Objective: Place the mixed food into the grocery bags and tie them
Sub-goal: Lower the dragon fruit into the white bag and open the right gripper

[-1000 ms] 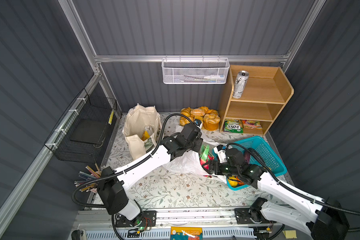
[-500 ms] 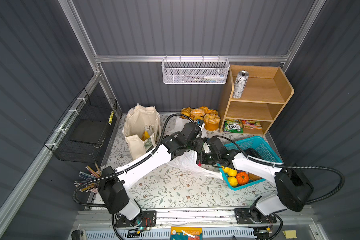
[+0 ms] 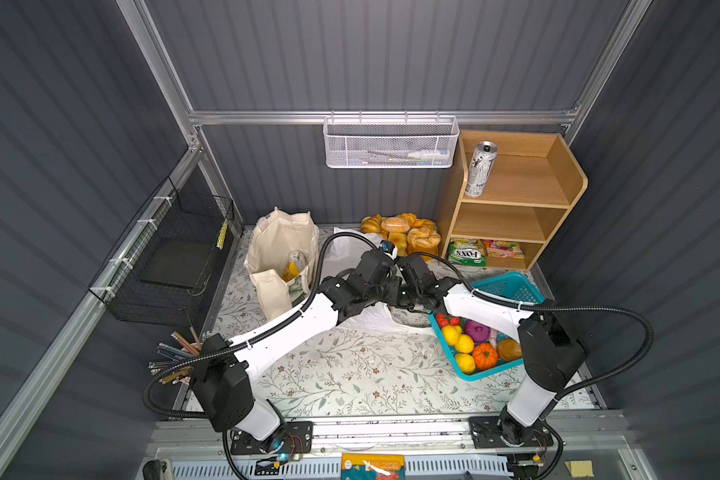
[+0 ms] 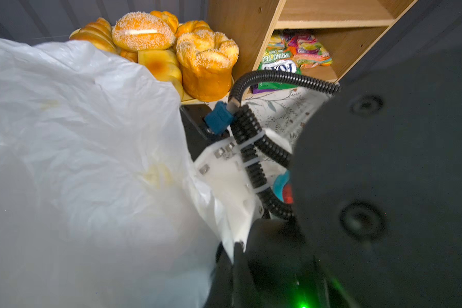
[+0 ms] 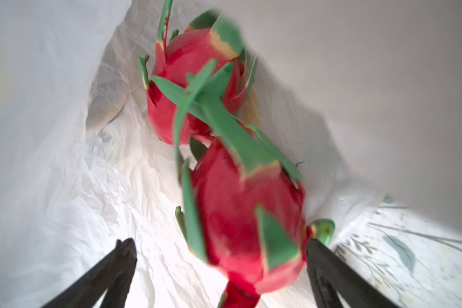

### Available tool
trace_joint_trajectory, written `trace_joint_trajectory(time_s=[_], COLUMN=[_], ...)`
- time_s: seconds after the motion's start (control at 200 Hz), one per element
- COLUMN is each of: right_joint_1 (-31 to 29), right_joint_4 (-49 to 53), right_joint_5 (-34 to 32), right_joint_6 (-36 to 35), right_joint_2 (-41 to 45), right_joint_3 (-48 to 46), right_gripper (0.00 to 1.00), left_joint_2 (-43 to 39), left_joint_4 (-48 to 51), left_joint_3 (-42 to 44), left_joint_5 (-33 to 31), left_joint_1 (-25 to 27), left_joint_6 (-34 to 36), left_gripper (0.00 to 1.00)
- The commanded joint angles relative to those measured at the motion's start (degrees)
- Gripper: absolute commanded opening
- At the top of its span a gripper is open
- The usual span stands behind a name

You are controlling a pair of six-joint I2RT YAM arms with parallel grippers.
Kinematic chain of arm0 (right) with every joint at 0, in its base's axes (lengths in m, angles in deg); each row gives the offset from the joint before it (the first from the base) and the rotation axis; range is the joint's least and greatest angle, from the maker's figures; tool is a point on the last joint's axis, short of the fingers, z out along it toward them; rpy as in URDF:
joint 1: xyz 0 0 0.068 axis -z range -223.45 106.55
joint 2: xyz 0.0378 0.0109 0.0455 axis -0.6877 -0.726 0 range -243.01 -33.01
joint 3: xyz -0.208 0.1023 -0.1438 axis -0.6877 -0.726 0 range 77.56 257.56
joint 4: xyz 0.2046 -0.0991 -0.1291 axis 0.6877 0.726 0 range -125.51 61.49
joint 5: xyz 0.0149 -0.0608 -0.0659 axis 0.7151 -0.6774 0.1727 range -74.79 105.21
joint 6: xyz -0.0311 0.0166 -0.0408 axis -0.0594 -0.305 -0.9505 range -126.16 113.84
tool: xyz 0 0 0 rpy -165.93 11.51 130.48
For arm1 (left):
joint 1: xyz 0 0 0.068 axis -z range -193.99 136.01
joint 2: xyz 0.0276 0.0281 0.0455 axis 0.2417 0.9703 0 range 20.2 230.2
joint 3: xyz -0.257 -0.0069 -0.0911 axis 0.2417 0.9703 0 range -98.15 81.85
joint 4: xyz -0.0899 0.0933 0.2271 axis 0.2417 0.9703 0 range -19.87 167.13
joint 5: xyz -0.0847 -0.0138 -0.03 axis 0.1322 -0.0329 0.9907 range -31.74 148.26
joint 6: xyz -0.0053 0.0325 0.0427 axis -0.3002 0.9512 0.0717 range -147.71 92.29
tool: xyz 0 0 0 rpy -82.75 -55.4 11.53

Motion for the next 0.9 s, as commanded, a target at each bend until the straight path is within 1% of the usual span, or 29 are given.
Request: trace_joint_trajectory(time_s=[0.0, 0.125, 0.24, 0.36, 0.385, 0.53, 0.6, 0.62, 0.64, 0.69, 0.73, 0.8, 0.896], right_joint_1=[0.4, 1.0, 2.2, 3.6, 4.0, 5.4, 5.4, 5.5, 5.4, 5.4, 5.5, 5.5, 4.7], right_joint_4=[4.2, 7.8, 9.9, 12.4, 14.2, 17.2, 21.0, 22.9, 25.2, 30.2, 31.5, 31.2, 32.0], right_joint_5=[2.0, 2.1, 2.2, 2.8, 2.6, 2.9, 2.4, 0.7, -2.4, -12.9, -19.3, -26.4, -34.4], right_joint_6=[-3.1, -3.8, -3.9, -4.8, -5.0, -7.4, -9.7, -10.2, -10.4, -9.3, -8.0, -6.4, -3.7], right_joint_2=[5.9, 11.4, 18.7, 24.1, 25.0, 26.3, 25.2, 24.6, 23.9, 22.3, 21.5, 19.2, 13.6], right_joint_3=[-0.6, -3.2, -7.3, -8.5, -8.7, -8.1, -6.4, -5.5, -4.5, -2.8, -2.7, -2.7, 0.5], right_gripper=[0.99, 0.99, 0.99, 0.99, 0.99, 0.99, 0.99, 0.99, 0.99, 0.99, 0.99, 0.99, 0.99], left_joint_2=[-0.1, 0.3, 1.1, 2.1, 2.3, 3.1, 3.0, 2.9, 2.8, 2.5, 2.1, 1.5, 0.5], left_joint_4=[2.6, 2.8, 3.4, 3.2, 3.0, 3.0, 3.6, 3.6, 3.6, 3.7, 3.8, 3.5, 2.2], left_joint_3=[1.4, 1.2, 1.0, 0.8, 0.8, 0.5, 0.1, 0.0, -0.1, -0.5, -0.7, -0.9, -0.5], left_joint_5=[-3.1, -3.0, -3.6, -3.8, -3.6, -3.7, -4.0, -4.0, -4.0, -3.9, -3.7, -3.2, -1.6], left_joint_1=[-3.3, -4.0, -4.2, -4.3, -4.3, -4.3, -4.3, -4.3, -4.3, -4.3, -4.3, -4.3, -4.3], left_joint_6=[-1.3, -1.2, -1.3, -1.2, -1.3, -0.8, -0.4, -0.3, -0.1, 0.3, 0.5, 0.7, 0.7], left_gripper=[0.00, 0.00, 0.00, 0.00, 0.00, 0.00, 0.00, 0.00, 0.00, 0.00, 0.00, 0.00, 0.00])
